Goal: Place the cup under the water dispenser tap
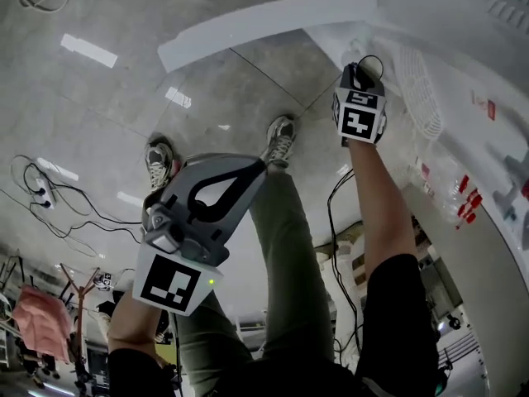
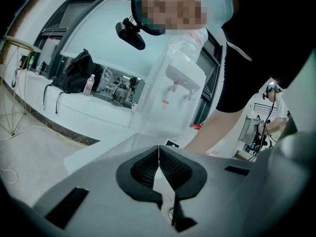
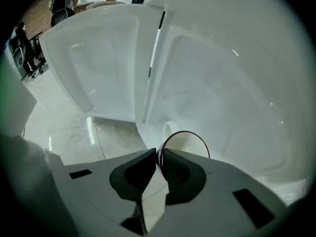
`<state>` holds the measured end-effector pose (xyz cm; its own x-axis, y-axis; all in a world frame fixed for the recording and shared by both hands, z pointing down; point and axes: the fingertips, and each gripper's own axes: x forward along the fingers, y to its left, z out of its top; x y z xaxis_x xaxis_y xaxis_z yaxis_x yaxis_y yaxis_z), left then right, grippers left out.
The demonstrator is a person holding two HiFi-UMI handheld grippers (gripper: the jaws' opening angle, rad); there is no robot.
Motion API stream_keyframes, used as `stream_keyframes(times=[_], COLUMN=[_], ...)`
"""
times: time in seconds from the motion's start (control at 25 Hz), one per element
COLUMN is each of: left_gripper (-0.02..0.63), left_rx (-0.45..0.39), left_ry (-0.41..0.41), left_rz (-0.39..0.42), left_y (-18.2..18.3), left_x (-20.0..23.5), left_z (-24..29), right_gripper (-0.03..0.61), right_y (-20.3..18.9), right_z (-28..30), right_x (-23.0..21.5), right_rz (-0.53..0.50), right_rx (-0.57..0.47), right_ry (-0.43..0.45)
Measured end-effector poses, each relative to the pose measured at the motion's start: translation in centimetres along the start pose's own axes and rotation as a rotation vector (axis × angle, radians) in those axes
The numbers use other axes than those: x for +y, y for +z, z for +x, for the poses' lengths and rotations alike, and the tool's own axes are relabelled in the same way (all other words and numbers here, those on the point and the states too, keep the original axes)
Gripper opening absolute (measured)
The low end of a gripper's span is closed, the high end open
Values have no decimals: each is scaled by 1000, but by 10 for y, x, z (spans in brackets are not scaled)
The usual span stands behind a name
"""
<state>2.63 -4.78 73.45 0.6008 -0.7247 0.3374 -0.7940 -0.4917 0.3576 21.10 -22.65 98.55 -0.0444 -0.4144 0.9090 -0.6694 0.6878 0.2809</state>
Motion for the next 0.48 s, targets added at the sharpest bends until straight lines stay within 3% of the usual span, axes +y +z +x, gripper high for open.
stream_keyframes(times=[0.48], left_gripper=[20], left_rx=[10], left_ry=[-94], left_rz=[110], left_y=[67], left_x=[-30], left_z=[-45], right_gripper=[66], right_y=[-8], right_z=[-105], right_x=[43], right_rz=[74], right_rx=[-27], right_ry=[66])
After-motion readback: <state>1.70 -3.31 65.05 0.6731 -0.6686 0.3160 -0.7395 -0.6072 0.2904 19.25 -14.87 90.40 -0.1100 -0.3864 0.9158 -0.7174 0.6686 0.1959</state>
